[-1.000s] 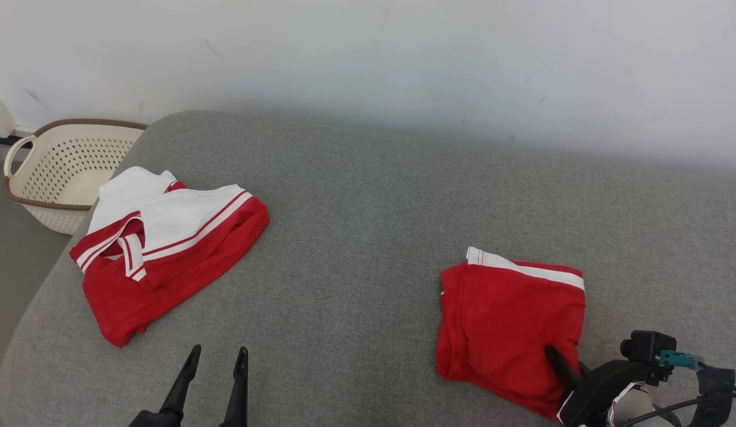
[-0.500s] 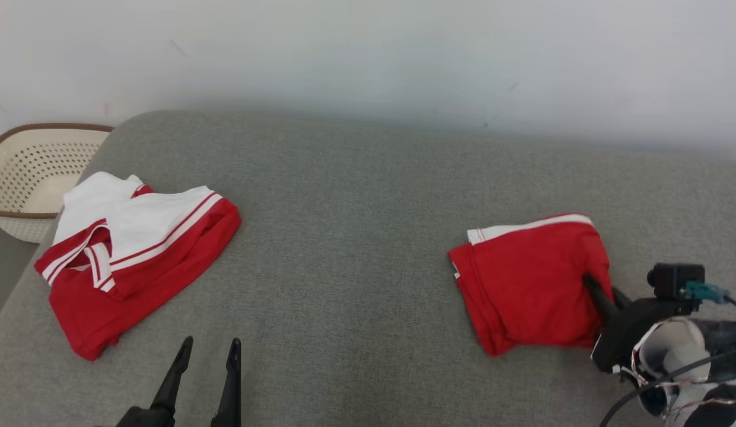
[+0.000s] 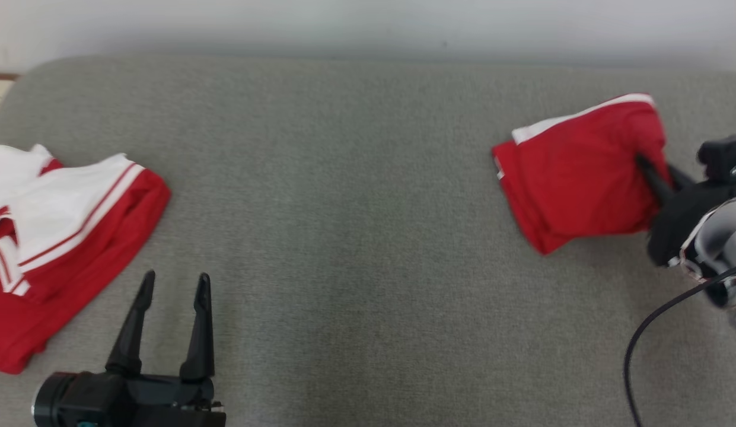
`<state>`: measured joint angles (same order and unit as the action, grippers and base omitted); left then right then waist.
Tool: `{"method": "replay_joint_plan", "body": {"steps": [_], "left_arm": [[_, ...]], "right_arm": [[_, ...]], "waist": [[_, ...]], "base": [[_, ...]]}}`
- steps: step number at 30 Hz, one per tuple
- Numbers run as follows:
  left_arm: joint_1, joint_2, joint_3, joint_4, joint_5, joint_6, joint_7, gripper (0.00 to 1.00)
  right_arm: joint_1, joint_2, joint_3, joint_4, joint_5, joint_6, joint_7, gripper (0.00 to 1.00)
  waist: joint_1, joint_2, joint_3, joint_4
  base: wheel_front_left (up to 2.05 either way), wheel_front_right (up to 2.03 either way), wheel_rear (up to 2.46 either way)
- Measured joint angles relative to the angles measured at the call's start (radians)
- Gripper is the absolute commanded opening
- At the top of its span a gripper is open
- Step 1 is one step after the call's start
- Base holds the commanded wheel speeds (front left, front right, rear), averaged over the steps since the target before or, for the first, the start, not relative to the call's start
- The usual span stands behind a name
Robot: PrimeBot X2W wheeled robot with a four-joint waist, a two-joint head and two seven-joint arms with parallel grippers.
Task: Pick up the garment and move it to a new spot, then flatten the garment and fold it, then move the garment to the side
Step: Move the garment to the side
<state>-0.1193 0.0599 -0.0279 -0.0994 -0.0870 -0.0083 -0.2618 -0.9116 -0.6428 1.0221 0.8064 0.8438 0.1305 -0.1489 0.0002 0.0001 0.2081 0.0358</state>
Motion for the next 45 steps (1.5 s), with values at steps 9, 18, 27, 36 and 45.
{"method": "replay_joint_plan", "body": {"steps": [9,18,27,36,45], "left_arm": [[-0.025,0.034,0.041,-0.097,0.016,-0.009,0.0,1.0],[-0.024,0.06,0.066,-0.175,0.028,-0.007,0.0,1.0],[-0.005,0.073,0.081,-0.214,0.032,0.001,0.0,1.0],[-0.004,0.073,0.078,-0.212,0.032,0.006,0.0,1.0],[-0.004,0.063,0.077,-0.19,0.024,0.015,0.0,1.0]], "right_arm": [[-0.155,-0.128,0.081,0.055,0.015,0.0,-0.007,0.0],[-0.249,-0.215,0.138,0.1,0.035,0.0,-0.026,0.0],[-0.296,-0.23,0.184,0.147,0.046,0.0,-0.055,0.0],[-0.315,-0.214,0.206,0.225,0.053,0.0,-0.079,1.0],[-0.355,-0.2,0.193,0.288,0.041,0.0,-0.107,1.0]], "waist": [[0.0,0.0,0.129,-0.054],[-0.0001,0.0,0.204,-0.077],[-0.0001,0.0,0.237,-0.096],[-0.0001,0.0,0.234,-0.092],[-0.0002,-0.0001,0.215,-0.092]], "base": [[0.0,0.0,0.0],[0.0,0.0,0.0],[0.0,0.0,0.0],[0.0,0.0,0.0],[0.0,0.0,0.0]]}}
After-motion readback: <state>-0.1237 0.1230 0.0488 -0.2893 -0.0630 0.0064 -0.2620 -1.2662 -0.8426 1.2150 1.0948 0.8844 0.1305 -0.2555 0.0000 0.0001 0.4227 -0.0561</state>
